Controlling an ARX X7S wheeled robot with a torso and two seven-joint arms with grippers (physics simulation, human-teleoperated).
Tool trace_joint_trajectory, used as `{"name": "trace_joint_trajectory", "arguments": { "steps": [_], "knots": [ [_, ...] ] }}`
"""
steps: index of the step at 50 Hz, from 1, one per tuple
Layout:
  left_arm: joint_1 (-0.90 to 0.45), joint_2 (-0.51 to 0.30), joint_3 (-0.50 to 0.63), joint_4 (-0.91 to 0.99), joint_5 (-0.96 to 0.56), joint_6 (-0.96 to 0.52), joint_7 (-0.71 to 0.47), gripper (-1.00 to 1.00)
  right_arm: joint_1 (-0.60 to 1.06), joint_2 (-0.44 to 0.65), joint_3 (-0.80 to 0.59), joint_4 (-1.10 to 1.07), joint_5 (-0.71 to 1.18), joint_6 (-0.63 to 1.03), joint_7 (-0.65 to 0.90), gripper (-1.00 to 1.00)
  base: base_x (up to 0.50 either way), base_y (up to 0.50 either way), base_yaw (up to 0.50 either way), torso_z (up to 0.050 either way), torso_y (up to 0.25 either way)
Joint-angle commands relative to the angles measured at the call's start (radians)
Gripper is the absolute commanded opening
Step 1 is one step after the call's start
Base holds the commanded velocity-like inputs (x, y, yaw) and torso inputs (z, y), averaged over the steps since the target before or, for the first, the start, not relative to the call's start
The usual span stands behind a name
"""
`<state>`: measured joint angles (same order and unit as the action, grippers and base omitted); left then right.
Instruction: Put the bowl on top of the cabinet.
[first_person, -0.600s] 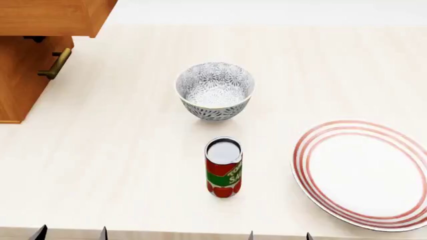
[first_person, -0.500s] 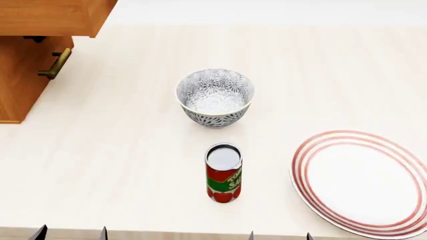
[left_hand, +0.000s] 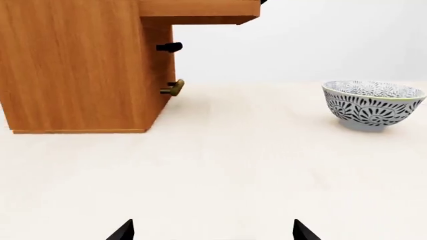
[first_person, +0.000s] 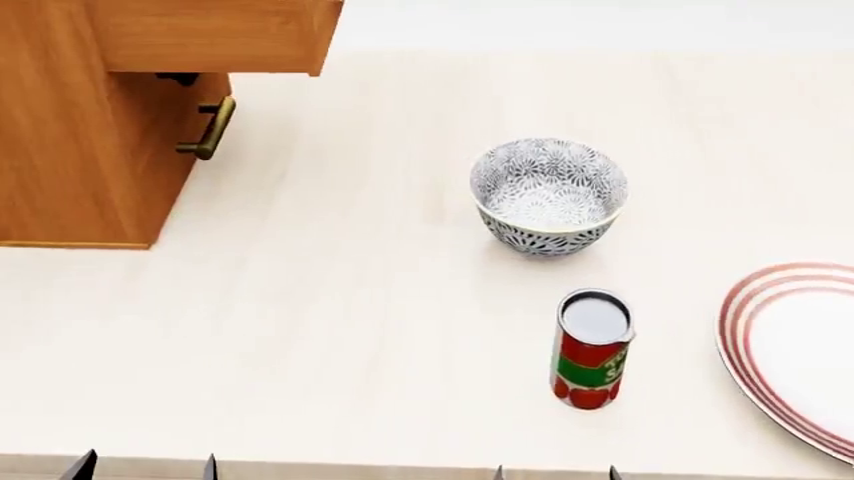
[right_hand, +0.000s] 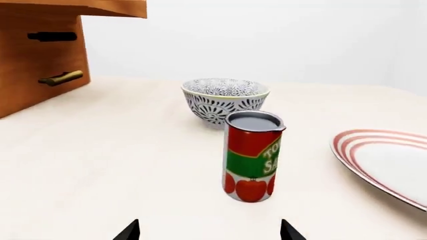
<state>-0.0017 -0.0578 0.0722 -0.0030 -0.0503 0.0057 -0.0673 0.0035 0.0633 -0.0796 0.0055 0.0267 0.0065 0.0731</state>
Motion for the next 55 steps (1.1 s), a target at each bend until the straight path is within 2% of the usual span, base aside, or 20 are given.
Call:
{"name": "trace_joint_trajectory", "arguments": {
  "steps": [1,48,55],
  "knots": [
    [0.0,-0.019,0.028,-0.001,-0.001,0.004,-0.024,1.0,0.0,0.018,-0.023,-0.001,0.013,0.001,0.016,1.0,0.0,0.5,0.0,0.0,0.0],
    [-0.007,-0.065,0.086,-0.007,-0.031,0.013,-0.09,1.0,0.008,0.06,-0.072,-0.003,0.068,0.005,0.067,1.0,0.0,0.5,0.0,0.0,0.0],
    [-0.006,-0.071,0.093,-0.003,-0.043,0.008,-0.089,1.0,0.005,0.068,-0.079,0.004,0.082,-0.007,0.059,1.0,0.0,0.01,0.0,0.0,0.0]
  ]
}}
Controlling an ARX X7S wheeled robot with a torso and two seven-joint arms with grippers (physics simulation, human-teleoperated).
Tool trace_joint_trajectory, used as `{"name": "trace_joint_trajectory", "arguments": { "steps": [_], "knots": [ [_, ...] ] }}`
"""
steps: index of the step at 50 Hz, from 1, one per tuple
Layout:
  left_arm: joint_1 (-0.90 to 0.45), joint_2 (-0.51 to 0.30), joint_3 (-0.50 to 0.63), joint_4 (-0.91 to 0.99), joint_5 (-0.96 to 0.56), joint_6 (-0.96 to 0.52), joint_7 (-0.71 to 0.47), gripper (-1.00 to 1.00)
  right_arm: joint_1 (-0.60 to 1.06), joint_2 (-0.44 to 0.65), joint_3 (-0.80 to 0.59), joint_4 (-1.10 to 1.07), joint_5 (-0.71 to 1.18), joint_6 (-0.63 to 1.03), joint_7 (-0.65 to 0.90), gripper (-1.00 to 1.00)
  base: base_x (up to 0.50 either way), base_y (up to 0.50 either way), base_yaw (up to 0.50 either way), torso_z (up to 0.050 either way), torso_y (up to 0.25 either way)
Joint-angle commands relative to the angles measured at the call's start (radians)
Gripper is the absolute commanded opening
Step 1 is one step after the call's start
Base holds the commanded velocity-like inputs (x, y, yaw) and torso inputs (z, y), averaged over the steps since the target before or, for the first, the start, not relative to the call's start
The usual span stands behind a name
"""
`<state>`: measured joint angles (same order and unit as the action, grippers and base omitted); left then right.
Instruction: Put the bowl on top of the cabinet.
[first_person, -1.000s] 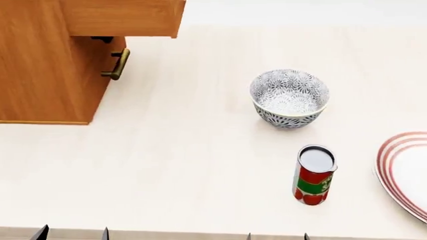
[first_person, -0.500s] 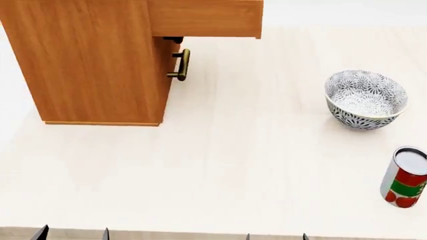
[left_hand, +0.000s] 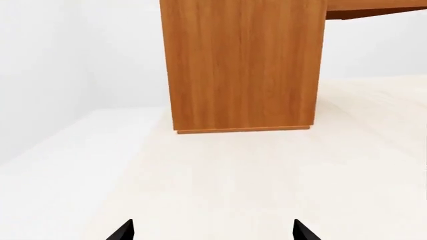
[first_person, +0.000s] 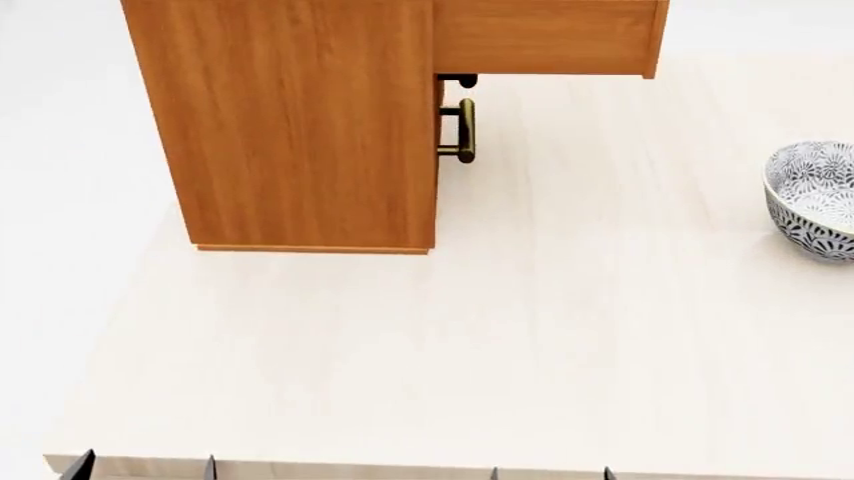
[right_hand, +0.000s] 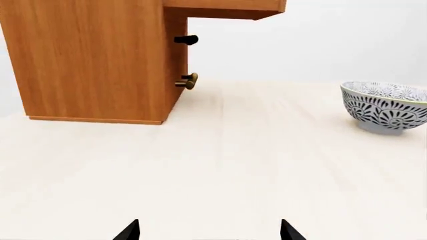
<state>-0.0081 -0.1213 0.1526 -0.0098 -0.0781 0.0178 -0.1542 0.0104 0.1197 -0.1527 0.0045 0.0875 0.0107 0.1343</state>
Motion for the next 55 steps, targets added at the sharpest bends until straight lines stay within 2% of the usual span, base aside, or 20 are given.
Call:
{"name": "trace_joint_trajectory", "arguments": {
  "steps": [1,3,5,8,9,11,17,20,24,39,55],
  "knots": [
    [0.0,-0.011,0.017,0.009,-0.014,-0.015,-0.001,1.0,0.0,0.012,-0.006,0.007,0.018,-0.011,0.003,1.0,0.0,0.0,0.0,0.0,0.0],
    [0.002,-0.015,0.013,0.025,-0.038,-0.025,0.011,1.0,-0.003,0.017,0.001,-0.019,0.058,0.015,-0.016,1.0,0.0,0.0,0.0,0.0,0.0],
    [0.003,-0.02,0.005,0.087,-0.055,-0.095,-0.001,1.0,0.002,0.028,0.012,-0.082,0.062,0.103,0.012,1.0,0.0,0.0,0.0,0.0,0.0],
    [0.025,-0.043,0.016,0.306,-0.05,-0.265,-0.029,1.0,0.01,0.062,0.033,-0.296,0.11,0.297,0.032,1.0,0.0,0.0,0.0,0.0,0.0],
    [0.027,-0.05,0.013,0.411,-0.064,-0.365,-0.042,1.0,0.022,0.077,0.041,-0.392,0.131,0.387,0.044,1.0,0.0,0.0,0.0,0.0,0.0],
    [0.032,-0.058,0.015,0.492,-0.071,-0.434,-0.052,1.0,0.04,0.097,0.05,-0.532,0.154,0.51,0.067,1.0,0.0,0.0,0.0,0.0,0.0],
    [0.005,-0.069,0.006,0.838,-0.13,-0.758,-0.098,1.0,0.099,0.134,0.077,-0.863,0.215,0.824,0.134,1.0,0.0,0.0,0.0,0.0,0.0],
    [-0.03,-0.072,-0.023,0.946,-0.171,-0.862,-0.104,1.0,0.122,0.137,0.112,-0.94,0.254,0.902,0.142,1.0,0.0,0.0,0.0,0.0,0.0],
    [-0.058,-0.064,-0.065,0.982,-0.211,-0.922,-0.107,1.0,0.131,0.137,0.116,-0.941,0.266,0.91,0.141,1.0,0.0,0.0,0.0,0.0,0.0],
    [-0.102,-0.057,-0.062,0.925,-0.214,-0.921,-0.129,1.0,0.097,0.156,0.074,-0.838,0.227,0.794,0.12,1.0,0.03,0.0,0.0,0.0,0.0],
    [-0.1,-0.063,-0.055,0.902,-0.212,-0.891,-0.145,1.0,0.09,0.162,0.072,-0.814,0.224,0.763,0.122,1.0,0.36,0.0,0.0,0.0,0.0]
  ]
}}
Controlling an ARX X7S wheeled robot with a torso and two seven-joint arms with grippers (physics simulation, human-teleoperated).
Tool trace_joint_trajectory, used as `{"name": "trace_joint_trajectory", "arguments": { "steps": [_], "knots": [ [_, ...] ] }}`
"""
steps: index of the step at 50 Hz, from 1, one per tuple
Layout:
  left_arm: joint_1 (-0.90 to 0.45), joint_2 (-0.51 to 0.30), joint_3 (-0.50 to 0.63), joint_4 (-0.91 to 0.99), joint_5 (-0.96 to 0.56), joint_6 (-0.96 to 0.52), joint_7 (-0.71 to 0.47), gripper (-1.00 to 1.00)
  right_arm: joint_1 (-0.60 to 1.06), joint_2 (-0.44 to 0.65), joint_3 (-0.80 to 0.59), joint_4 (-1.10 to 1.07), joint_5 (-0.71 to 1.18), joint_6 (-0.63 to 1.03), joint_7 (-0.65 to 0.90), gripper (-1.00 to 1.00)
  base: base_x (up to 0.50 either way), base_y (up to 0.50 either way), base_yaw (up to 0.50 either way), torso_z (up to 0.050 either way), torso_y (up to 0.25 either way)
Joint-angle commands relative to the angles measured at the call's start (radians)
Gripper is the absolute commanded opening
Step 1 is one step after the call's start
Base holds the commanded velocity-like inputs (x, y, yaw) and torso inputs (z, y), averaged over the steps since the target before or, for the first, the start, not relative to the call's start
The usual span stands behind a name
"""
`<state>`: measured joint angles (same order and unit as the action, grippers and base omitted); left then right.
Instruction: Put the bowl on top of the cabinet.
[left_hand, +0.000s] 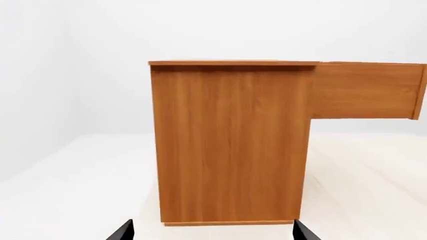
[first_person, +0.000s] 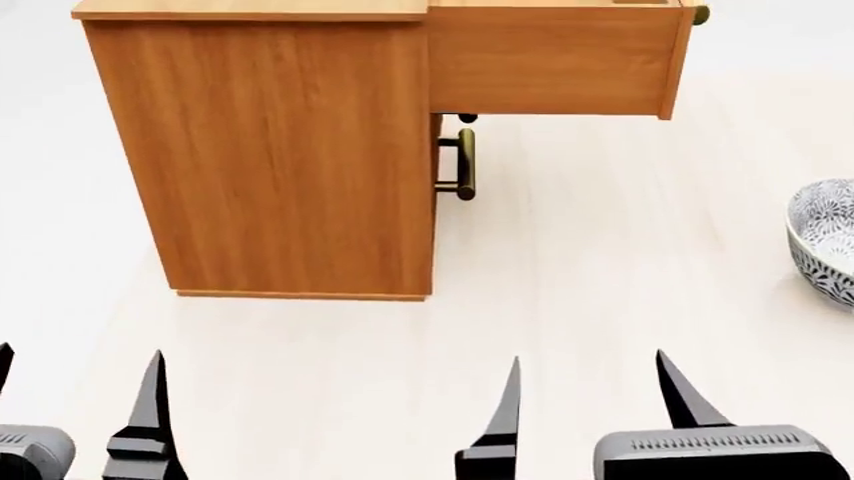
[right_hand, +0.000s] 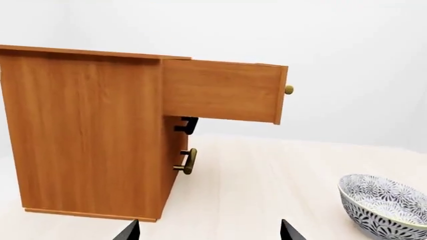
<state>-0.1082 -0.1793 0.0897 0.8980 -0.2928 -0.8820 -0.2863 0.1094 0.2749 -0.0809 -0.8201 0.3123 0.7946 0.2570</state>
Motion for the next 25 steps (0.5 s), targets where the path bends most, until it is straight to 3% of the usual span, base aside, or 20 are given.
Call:
{"name": "trace_joint_trajectory", "arguments": {
  "steps": [1,25],
  "knots": [
    [0.004,-0.007,0.011,-0.005,0.005,0.013,-0.014,1.0,-0.011,0.008,-0.002,0.015,-0.002,-0.027,-0.001,1.0,0.38,0.0,0.0,0.0,0.0],
    [0.074,-0.025,0.044,-0.058,0.036,0.121,-0.032,1.0,-0.042,0.019,0.003,0.04,-0.002,-0.079,-0.002,1.0,0.39,0.0,0.0,0.0,0.0]
  ]
}}
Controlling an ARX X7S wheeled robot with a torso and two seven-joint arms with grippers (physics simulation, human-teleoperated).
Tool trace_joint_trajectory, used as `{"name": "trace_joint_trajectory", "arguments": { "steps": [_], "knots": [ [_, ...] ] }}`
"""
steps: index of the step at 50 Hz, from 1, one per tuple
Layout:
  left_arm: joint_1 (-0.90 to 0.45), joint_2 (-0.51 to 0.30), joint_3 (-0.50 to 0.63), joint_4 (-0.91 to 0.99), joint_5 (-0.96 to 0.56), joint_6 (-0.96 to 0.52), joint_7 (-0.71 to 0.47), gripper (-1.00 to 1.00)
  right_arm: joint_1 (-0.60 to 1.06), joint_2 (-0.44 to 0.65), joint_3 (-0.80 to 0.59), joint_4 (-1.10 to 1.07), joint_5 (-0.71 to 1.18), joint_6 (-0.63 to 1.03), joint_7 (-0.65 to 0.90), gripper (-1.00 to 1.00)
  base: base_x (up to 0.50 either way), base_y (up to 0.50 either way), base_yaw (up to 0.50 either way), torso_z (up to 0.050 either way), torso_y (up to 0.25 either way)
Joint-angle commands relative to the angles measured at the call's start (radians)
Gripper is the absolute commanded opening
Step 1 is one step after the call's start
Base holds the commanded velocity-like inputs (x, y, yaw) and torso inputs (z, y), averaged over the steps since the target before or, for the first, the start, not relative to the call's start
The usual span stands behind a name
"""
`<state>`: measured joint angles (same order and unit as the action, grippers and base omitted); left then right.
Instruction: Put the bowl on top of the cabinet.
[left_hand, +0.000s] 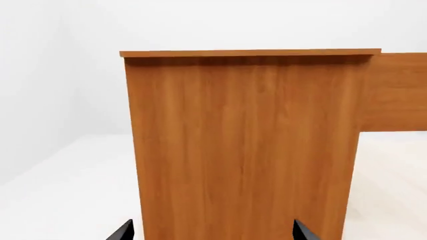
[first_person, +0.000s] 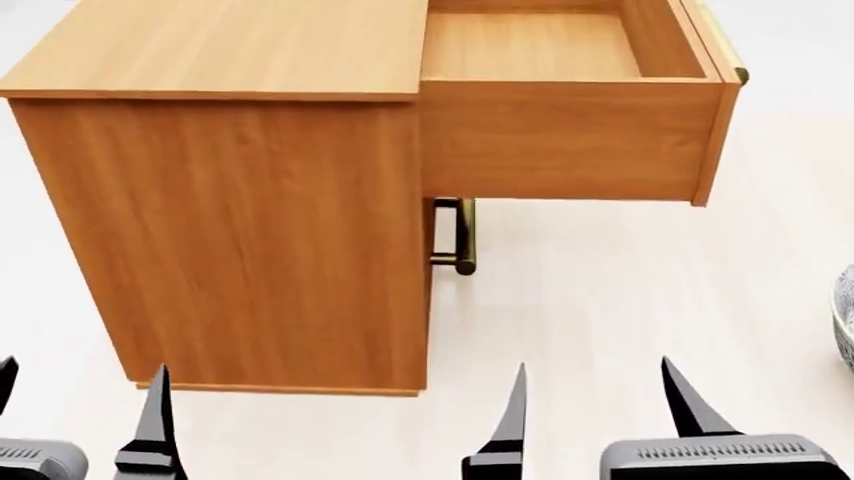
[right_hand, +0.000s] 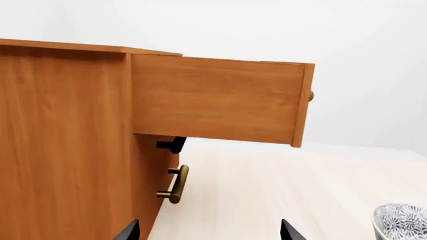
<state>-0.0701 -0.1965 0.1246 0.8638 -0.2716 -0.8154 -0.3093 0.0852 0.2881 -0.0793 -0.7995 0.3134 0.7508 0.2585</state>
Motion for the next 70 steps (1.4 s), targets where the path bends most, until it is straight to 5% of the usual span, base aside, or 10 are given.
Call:
{"name": "trace_joint_trajectory", "arguments": {
  "steps": [1,15,36,54,70],
  "knots": [
    [0.036,-0.008,0.01,-0.025,0.015,0.057,-0.009,1.0,-0.019,0.005,0.002,0.023,-0.003,-0.04,-0.004,1.0,0.45,0.0,0.0,0.0,0.0],
    [0.043,-0.013,0.012,-0.029,0.006,0.066,-0.017,1.0,-0.018,0.019,-0.021,0.018,-0.036,-0.043,0.022,1.0,0.45,0.0,0.0,0.0,0.001],
    [0.061,-0.028,0.026,-0.059,0.007,0.11,-0.019,1.0,-0.025,0.09,0.011,-0.014,-0.023,0.018,0.016,1.0,0.0,0.0,0.0,0.0,0.0],
    [0.041,-0.046,0.054,-0.081,0.018,0.11,-0.024,1.0,0.009,0.271,0.481,-0.211,0.176,0.374,-0.032,1.0,0.0,0.0,0.0,0.0,0.0],
    [0.041,-0.049,0.041,-0.099,-0.007,0.116,-0.021,1.0,0.12,0.443,0.718,-0.208,0.338,0.589,-0.061,1.0,0.0,0.0,0.0,0.0,0.0]
  ]
}}
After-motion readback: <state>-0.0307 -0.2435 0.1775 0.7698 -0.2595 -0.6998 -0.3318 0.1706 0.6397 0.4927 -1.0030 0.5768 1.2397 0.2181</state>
